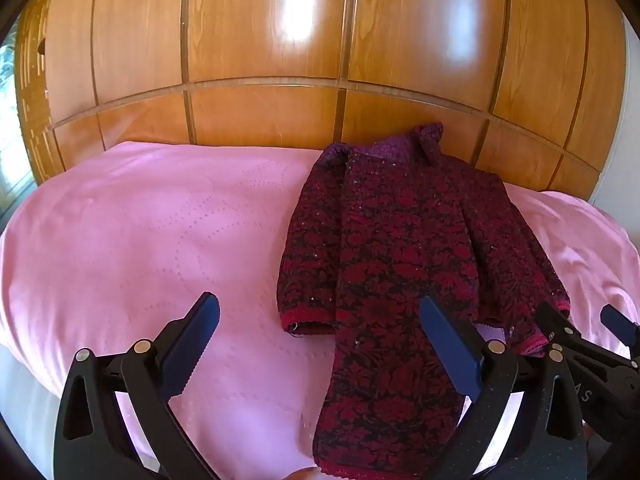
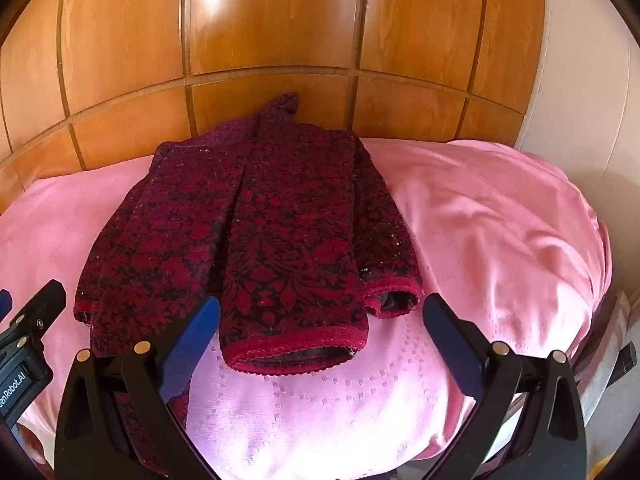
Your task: Fold small clothes
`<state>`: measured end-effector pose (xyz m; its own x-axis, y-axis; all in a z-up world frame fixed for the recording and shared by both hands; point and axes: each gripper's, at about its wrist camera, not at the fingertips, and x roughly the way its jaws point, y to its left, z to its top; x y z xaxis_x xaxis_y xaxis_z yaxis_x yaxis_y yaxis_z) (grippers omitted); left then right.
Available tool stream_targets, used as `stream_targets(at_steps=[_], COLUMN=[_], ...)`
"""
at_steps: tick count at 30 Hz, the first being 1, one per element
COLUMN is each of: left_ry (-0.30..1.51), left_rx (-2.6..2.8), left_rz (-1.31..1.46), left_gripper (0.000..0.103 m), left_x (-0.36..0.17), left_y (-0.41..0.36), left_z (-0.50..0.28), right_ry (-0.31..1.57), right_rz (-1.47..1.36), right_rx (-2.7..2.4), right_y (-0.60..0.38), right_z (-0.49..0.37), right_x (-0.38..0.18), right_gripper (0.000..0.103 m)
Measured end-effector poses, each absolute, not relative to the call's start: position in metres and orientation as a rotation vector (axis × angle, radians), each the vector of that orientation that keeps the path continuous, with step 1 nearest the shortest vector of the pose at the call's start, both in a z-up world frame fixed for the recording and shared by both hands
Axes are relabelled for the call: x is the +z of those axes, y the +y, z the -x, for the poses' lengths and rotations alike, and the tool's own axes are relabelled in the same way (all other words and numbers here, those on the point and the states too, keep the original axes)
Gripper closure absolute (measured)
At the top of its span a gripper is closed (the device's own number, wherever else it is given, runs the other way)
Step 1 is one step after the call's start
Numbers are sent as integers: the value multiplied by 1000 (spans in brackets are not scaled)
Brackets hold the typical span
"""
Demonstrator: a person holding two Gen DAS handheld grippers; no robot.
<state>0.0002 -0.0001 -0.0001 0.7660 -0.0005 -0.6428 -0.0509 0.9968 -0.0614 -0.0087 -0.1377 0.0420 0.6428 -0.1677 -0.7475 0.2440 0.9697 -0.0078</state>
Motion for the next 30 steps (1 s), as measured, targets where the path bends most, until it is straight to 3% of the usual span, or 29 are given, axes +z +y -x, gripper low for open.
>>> stream_targets(at_steps=[30], left_ry=[696], left_rx=[-20], left_rz=[39], left_gripper=[4], left_x=[-7], left_y=[-8], left_z=[7], right_ry=[797], right_rz=[-21], right_rx=[-243], right_y=[-127], right_z=[9], right_x=[47], right_gripper=[2])
